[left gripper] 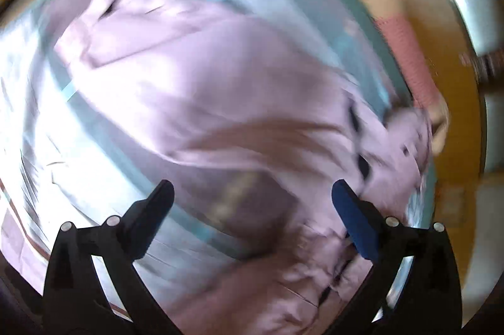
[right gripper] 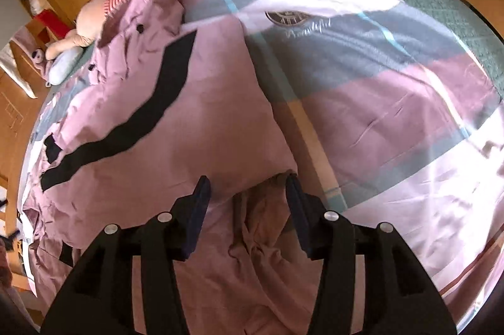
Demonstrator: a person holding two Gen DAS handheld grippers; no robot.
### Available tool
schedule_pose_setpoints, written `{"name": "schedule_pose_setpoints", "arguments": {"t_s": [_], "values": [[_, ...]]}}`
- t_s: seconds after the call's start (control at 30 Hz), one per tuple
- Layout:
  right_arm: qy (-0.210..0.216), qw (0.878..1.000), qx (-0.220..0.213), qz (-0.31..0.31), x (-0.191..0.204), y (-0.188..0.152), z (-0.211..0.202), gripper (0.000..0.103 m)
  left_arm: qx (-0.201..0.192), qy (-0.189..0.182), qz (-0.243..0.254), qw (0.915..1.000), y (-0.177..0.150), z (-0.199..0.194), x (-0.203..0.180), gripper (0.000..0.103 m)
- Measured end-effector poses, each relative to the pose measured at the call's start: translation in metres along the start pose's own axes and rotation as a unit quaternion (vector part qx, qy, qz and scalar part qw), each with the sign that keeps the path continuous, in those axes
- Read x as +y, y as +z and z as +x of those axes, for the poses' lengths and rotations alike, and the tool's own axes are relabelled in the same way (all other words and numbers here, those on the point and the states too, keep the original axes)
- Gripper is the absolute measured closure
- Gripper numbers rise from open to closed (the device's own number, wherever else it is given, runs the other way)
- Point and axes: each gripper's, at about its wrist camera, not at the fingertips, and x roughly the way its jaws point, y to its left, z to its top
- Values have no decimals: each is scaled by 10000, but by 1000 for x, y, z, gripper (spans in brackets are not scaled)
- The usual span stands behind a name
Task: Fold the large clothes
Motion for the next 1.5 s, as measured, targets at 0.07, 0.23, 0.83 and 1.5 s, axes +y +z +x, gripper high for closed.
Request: {"name": "schedule_pose_setpoints", "arguments": {"t_s": [0.07,0.23,0.83,1.5], "values": [[-48,9999,-59,-111,6,-1,-3,48,62,31,-414,9991,15,9,34,2],[51,9996,3,-277,15,-2,4,47,167,103,-713,9973,32,32,73,2],[157,9990,-94,-416,25,-4,3,47,-1527,-2904,1408,9341,-24,-78,-72,100],[1003,9909,-851,281,-3,11,-34,17,426,-2294,5224,8201,-255,6,-237,2]]}}
